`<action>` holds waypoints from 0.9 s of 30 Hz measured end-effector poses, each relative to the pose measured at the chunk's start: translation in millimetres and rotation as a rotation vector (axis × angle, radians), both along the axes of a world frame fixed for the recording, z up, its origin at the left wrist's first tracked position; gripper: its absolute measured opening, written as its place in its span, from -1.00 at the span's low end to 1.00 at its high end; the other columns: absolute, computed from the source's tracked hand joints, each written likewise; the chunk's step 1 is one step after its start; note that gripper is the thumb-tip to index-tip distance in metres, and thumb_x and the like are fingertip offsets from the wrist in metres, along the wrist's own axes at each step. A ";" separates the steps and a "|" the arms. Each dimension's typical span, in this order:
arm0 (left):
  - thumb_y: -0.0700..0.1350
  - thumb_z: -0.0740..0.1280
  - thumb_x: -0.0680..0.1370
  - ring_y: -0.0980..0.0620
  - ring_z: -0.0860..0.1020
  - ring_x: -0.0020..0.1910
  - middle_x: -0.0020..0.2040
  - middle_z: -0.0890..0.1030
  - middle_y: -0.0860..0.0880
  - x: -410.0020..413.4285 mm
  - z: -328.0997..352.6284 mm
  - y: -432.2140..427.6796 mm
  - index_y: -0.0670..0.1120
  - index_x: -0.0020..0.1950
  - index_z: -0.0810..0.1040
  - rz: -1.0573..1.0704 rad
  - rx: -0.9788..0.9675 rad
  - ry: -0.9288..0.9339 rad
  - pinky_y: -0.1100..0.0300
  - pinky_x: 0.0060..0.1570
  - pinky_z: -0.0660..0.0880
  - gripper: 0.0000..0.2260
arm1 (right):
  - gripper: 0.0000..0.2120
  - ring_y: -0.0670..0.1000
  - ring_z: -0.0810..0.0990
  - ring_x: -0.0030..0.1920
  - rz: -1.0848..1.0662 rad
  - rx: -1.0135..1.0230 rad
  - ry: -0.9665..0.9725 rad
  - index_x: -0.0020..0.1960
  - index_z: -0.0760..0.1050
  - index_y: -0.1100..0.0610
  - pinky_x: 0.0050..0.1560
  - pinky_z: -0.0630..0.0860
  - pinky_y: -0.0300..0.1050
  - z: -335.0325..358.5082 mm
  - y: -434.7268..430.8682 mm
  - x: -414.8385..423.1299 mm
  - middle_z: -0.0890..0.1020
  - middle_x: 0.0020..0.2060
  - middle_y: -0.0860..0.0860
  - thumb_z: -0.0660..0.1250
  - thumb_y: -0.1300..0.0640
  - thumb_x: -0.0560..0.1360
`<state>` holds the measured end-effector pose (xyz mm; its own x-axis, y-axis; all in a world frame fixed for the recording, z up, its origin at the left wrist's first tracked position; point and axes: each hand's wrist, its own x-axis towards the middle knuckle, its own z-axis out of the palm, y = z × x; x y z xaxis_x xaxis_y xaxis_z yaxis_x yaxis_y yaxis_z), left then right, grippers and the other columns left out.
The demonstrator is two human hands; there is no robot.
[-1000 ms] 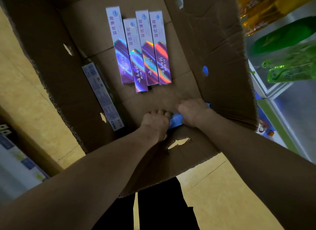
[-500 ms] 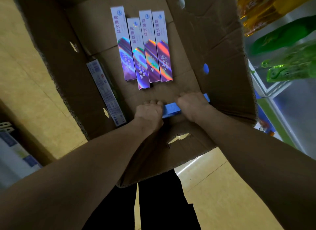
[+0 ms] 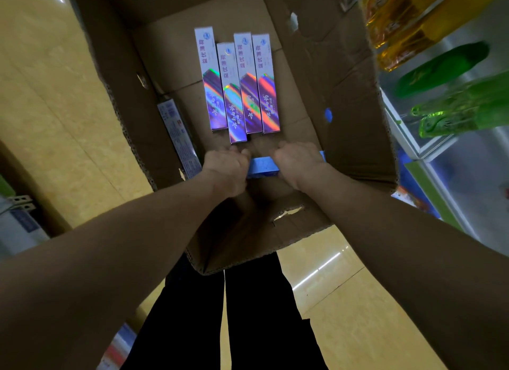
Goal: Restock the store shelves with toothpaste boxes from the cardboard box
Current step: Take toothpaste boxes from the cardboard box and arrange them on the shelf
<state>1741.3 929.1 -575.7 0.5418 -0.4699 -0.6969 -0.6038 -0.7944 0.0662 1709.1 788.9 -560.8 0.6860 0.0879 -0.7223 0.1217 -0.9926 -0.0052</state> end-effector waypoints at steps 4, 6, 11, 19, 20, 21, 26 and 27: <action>0.00 0.28 0.54 -0.14 0.39 0.30 0.31 0.40 -0.13 11.9 32.6 -1.7 -0.09 0.41 0.27 -0.018 0.004 -0.053 0.04 0.11 0.40 -0.52 | -0.67 0.13 0.49 0.23 0.009 0.041 -0.121 0.33 0.38 0.12 0.11 0.40 -0.03 27.7 -5.0 6.4 0.49 0.23 0.09 0.24 0.10 0.58; 0.00 0.27 0.55 -0.15 0.39 0.29 0.30 0.40 -0.13 24.5 55.0 -4.2 -0.09 0.40 0.27 -0.012 -0.004 -0.101 0.03 0.08 0.41 -0.54 | -0.68 0.14 0.49 0.22 0.022 0.029 -0.161 0.31 0.39 0.12 0.10 0.40 -0.04 46.9 -9.3 18.7 0.50 0.22 0.09 0.22 0.10 0.58; -0.04 0.28 0.53 -0.13 0.40 0.26 0.28 0.42 -0.11 64.7 129.5 -6.5 -0.07 0.39 0.28 0.024 -0.051 -0.273 0.07 0.00 0.40 -0.55 | -0.69 0.15 0.50 0.20 0.044 0.002 -0.309 0.28 0.42 0.13 0.08 0.40 -0.05 119.6 -17.4 62.6 0.52 0.19 0.09 0.26 0.12 0.55; -0.15 0.26 0.53 -0.13 0.42 0.22 0.22 0.44 -0.11 132.1 278.6 17.0 -0.12 0.27 0.36 0.132 -0.115 -0.571 0.06 -0.10 0.37 -0.68 | -0.72 0.16 0.46 0.21 0.153 -0.017 -0.659 0.24 0.41 0.14 0.06 0.40 0.00 264.3 -0.5 139.4 0.49 0.17 0.11 0.25 0.11 0.55; -0.14 0.27 0.53 -0.13 0.42 0.23 0.22 0.44 -0.11 137.8 297.3 21.8 -0.12 0.27 0.36 0.145 -0.125 -0.601 0.06 -0.07 0.39 -0.68 | -0.72 0.17 0.46 0.21 0.163 -0.007 -0.686 0.25 0.41 0.15 0.06 0.40 0.01 283.0 2.9 147.6 0.49 0.18 0.12 0.25 0.13 0.55; -0.12 0.27 0.53 -0.12 0.43 0.23 0.22 0.44 -0.11 142.6 316.9 27.9 -0.11 0.27 0.37 0.160 -0.131 -0.643 0.06 -0.04 0.41 -0.68 | -0.72 0.18 0.46 0.21 0.175 0.003 -0.723 0.24 0.41 0.16 0.07 0.41 0.00 302.3 6.6 155.2 0.49 0.17 0.13 0.25 0.14 0.55; -0.14 0.22 0.56 -0.12 0.41 0.24 0.25 0.44 -0.11 164.2 421.8 58.3 -0.10 0.27 0.39 0.201 -0.131 -0.909 0.04 -0.03 0.41 -0.72 | -0.78 0.18 0.49 0.16 0.236 0.016 -0.970 0.16 0.45 0.16 0.02 0.42 0.00 401.9 29.6 189.4 0.52 0.12 0.12 0.26 0.19 0.52; -0.14 0.22 0.56 -0.12 0.42 0.23 0.23 0.45 -0.10 166.3 443.0 65.5 -0.09 0.27 0.39 0.214 -0.129 -0.962 0.04 -0.04 0.42 -0.72 | -0.78 0.18 0.49 0.17 0.250 0.026 -1.023 0.16 0.45 0.15 0.02 0.41 0.00 423.5 36.0 194.9 0.52 0.12 0.12 0.25 0.20 0.52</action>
<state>1907.5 994.6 -132.7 0.9317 -0.3379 0.1335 -0.2909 -0.9140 -0.2829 1903.9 824.9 -137.3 0.9278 0.3184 0.1947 0.2814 -0.9395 0.1952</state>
